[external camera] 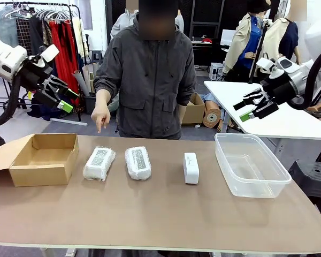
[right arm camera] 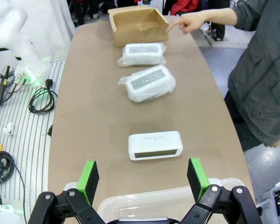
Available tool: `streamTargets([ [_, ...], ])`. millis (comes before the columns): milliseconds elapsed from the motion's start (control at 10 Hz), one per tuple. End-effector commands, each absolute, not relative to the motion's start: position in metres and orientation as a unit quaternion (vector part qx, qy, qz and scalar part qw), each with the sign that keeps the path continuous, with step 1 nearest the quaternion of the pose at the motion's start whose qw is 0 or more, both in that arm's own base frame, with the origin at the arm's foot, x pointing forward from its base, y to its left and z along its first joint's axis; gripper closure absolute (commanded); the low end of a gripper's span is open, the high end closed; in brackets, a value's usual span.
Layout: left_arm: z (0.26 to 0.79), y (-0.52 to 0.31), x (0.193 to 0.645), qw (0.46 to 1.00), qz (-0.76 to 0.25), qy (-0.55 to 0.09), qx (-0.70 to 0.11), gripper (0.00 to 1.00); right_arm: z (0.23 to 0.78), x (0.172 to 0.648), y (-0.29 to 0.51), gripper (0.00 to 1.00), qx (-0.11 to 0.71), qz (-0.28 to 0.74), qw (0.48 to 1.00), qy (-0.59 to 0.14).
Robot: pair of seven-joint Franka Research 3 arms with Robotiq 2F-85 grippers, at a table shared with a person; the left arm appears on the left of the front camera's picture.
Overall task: Separate and place wrapped and unwrapped clocks.
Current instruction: Pick up the Digital clock indicated by the person.
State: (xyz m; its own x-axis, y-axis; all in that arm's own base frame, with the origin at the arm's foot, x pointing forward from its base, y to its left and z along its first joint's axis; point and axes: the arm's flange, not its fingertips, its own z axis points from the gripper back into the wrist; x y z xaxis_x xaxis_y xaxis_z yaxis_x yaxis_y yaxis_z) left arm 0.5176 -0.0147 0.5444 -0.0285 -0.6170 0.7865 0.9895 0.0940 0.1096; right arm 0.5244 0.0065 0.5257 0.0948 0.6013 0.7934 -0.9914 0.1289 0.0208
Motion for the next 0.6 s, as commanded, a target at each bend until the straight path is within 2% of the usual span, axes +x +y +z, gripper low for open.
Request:
streamTargets([
  [0,0.546,-0.0139,0.5169,0.646,-0.621,-0.36,-0.26,0.0,0.5268,0.5239,0.0077,0.0,0.299,0.59,0.676,-0.326],
  [500,0.546,-0.0139,0.5169,0.646,-0.621,-0.36,-0.26,0.0,0.5268,0.5239,0.0077,0.0,0.299,0.59,0.676,-0.326],
])
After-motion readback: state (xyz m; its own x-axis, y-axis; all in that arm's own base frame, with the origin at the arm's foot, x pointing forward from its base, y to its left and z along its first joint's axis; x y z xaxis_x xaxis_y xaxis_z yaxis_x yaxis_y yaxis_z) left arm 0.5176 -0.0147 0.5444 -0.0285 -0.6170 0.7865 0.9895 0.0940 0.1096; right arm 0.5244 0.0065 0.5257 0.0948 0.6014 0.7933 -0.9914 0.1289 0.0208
